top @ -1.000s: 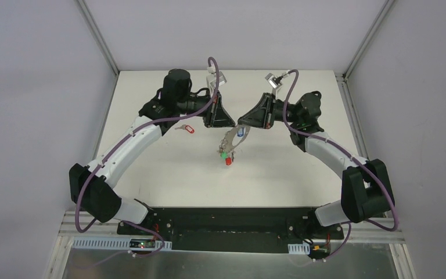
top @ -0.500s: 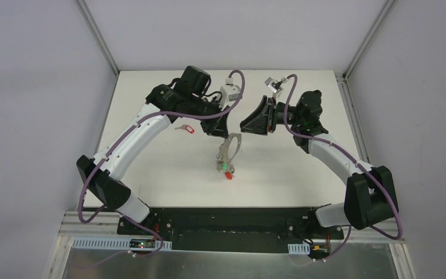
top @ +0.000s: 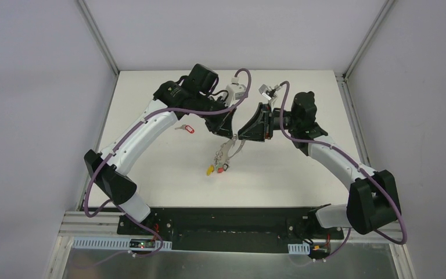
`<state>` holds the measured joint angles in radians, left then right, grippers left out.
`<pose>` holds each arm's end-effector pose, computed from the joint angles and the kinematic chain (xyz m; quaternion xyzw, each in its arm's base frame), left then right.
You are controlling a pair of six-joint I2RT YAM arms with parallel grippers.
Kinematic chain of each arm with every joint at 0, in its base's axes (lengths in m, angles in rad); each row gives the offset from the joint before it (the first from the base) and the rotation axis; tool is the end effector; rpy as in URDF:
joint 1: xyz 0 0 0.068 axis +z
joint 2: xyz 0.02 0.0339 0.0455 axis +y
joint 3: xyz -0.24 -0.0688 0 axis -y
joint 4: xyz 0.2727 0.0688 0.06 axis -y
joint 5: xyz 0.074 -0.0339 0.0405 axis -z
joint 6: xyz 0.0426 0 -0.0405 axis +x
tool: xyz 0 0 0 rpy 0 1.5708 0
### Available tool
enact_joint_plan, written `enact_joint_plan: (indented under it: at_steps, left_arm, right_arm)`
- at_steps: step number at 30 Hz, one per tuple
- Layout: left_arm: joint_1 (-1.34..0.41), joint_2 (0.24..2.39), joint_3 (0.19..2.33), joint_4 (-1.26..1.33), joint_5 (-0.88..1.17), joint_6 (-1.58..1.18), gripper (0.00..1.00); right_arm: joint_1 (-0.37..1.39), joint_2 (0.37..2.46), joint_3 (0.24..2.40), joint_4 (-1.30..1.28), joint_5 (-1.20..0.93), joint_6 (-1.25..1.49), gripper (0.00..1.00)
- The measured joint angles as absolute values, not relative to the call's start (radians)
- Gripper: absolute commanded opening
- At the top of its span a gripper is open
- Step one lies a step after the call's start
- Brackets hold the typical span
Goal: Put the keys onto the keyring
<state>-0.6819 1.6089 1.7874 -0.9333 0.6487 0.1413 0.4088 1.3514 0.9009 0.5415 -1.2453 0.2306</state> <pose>0.2675 -0.2503 0.3868 0.4640 0.7468 -0.3823 0.2843 0.2837 0.1669 0.2910 -0.4777 0.5072 0.5618 0.4460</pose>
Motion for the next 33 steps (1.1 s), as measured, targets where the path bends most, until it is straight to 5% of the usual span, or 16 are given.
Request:
enact_joint_plan:
  at_steps: [14, 33]
  left_arm:
    - [-0.682, 1.619, 1.770, -0.919, 0.710, 0.126, 0.00]
    - [-0.682, 1.619, 1.734, -0.834, 0.735, 0.075, 0.00]
  right_arm:
    - [0.403, 1.322, 0.981, 0.244, -1.217, 0.024, 0.43]
    - [0.385, 1.237, 1.080, -0.173, -1.222, -0.289, 0.33]
